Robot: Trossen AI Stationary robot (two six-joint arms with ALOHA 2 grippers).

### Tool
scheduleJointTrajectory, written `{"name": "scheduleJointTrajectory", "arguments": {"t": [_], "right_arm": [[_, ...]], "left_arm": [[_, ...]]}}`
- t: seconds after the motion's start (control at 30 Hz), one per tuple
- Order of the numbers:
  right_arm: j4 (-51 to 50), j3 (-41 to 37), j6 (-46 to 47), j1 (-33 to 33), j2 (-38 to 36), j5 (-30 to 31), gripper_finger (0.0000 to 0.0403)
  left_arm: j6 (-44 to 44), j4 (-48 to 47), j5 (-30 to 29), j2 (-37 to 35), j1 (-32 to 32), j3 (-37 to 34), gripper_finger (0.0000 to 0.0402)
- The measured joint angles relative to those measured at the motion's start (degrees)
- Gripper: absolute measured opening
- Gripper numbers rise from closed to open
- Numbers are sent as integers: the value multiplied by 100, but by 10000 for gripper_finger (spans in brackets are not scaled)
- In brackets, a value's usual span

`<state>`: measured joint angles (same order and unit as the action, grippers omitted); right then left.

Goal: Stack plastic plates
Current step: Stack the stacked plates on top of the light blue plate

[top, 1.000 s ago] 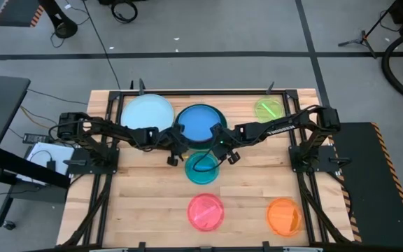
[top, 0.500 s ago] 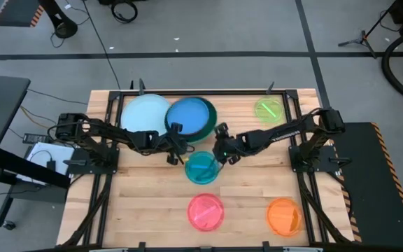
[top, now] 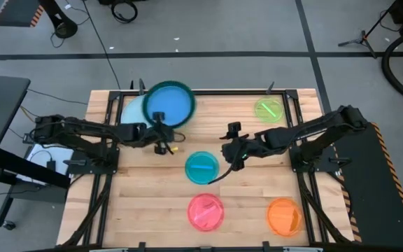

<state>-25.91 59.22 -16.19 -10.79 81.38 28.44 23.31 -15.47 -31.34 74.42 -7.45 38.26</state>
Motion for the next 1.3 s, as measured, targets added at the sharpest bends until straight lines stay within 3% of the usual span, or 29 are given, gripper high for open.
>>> {"name": "scheduleJointTrajectory", "arguments": {"t": [0.13,0.27,0.57,0.8,1.0,1.17,1.3], "right_arm": [[69,-2,12,0,-54,-10,243],[282,-2,5,37,2,-4,243],[292,-7,300,81,-6,-137,242],[253,-7,345,68,-2,-154,242],[101,-7,732,42,-2,-320,242],[100,-7,959,-223,0,-166,242],[106,-7,986,-556,0,195,242]], "left_arm": [[-1437,-845,-22,95,-638,0,38],[-2244,-934,-13,427,-953,0,38],[-2462,-777,120,941,-699,7,39],[-2679,-918,255,956,-461,7,46],[-3039,-1203,892,948,-451,6,110],[-3488,-1583,1005,745,-336,29,185],[-4038,-2473,1021,389,-24,428,221]]}}
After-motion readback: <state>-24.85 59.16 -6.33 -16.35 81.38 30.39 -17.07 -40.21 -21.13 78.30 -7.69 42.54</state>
